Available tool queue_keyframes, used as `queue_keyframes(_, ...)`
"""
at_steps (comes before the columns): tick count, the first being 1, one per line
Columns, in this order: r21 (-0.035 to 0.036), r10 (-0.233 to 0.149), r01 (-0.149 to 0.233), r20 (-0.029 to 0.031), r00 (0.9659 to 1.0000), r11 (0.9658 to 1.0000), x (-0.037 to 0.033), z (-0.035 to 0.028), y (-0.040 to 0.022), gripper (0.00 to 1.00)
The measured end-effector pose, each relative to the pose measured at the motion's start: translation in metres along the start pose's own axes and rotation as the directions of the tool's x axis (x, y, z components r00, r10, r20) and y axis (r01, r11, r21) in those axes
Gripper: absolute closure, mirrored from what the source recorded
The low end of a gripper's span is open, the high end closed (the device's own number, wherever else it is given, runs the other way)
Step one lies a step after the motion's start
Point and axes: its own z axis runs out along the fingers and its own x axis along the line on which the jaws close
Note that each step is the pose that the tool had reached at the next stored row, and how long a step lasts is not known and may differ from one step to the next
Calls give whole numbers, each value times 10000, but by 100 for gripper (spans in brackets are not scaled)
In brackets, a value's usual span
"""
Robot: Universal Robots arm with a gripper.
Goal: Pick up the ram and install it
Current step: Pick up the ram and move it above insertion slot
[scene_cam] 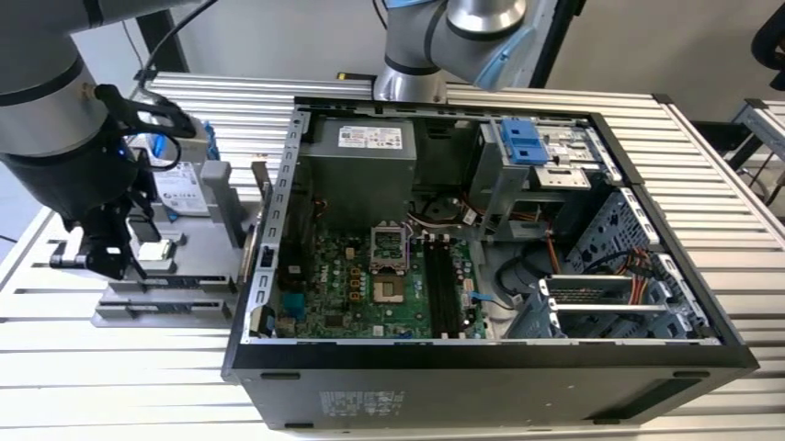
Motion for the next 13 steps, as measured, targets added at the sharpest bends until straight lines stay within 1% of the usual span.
queue_keyframes(5, -1, 0, 0, 1, 10000, 10000, 3, 54, -2, 0)
queue_keyframes(13, -12, 1, -1, -1, 10000, 10000, 8, 161, -6, 0)
